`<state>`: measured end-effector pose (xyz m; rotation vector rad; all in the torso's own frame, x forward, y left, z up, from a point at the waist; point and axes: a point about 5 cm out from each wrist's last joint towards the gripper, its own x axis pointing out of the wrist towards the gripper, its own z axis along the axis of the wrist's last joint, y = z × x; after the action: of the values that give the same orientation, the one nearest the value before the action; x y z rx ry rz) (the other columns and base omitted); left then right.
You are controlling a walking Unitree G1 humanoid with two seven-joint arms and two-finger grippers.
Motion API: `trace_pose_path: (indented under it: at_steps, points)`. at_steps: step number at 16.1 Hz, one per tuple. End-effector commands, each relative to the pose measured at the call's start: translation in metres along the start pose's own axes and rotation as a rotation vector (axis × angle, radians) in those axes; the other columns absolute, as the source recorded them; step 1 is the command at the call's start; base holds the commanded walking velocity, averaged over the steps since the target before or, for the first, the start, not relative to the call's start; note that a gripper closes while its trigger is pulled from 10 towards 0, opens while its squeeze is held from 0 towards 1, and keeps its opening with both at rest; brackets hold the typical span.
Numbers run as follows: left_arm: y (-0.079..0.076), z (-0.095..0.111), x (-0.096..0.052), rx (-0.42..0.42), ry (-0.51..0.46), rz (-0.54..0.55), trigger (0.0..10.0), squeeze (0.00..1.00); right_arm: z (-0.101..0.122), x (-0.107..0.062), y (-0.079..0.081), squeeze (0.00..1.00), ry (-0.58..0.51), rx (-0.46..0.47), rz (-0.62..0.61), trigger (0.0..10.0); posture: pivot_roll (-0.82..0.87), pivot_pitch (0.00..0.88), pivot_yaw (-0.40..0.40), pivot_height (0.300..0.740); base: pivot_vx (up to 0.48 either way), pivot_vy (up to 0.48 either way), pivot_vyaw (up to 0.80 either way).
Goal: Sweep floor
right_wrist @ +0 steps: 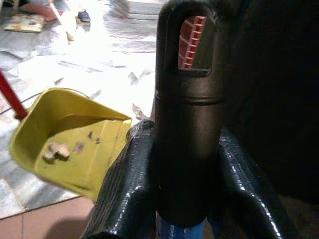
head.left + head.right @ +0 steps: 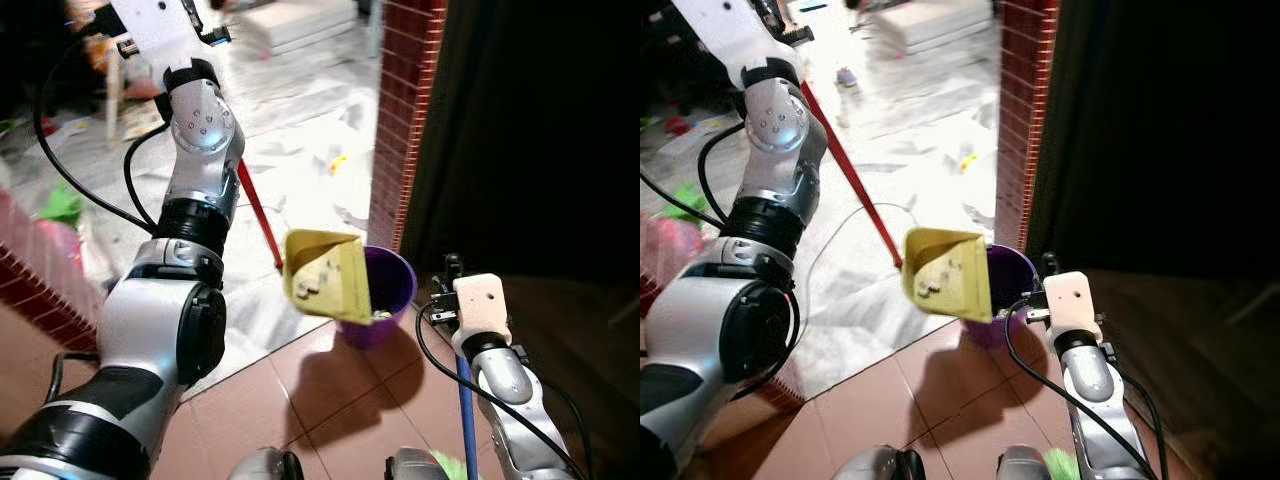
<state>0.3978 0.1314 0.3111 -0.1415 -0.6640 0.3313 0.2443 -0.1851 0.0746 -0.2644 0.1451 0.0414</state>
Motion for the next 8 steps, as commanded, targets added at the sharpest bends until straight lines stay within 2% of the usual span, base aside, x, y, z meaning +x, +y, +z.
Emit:
trace_pose_path:
  at_steps: [1,4,5,8]
  points:
    - [-0.006,0.033,0.016,-0.015,-0.158,-0.001,10.0,0.00,0.007,-0.003,-0.003,0.00,-0.022,-0.003,-0.009,10.0,-0.31,0.000,0.133,0.740,0.000,0.000,0.00]
    - [-0.020,0.042,0.014,0.009,-0.229,-0.044,10.0,0.00,0.008,-0.016,-0.004,0.00,-0.015,-0.002,-0.035,10.0,-0.34,0.000,0.160,0.740,0.000,0.000,0.00]
    - [-0.023,0.038,0.013,-0.024,-0.188,-0.039,10.0,0.00,0.006,-0.020,-0.005,0.00,-0.008,0.002,-0.044,10.0,-0.35,0.000,0.166,0.740,0.000,0.000,0.00]
    - [-0.031,0.038,0.010,-0.035,-0.182,-0.067,10.0,0.00,0.005,-0.025,-0.003,0.00,0.001,0.007,-0.048,10.0,-0.34,0.000,0.172,0.740,0.000,0.000,0.00]
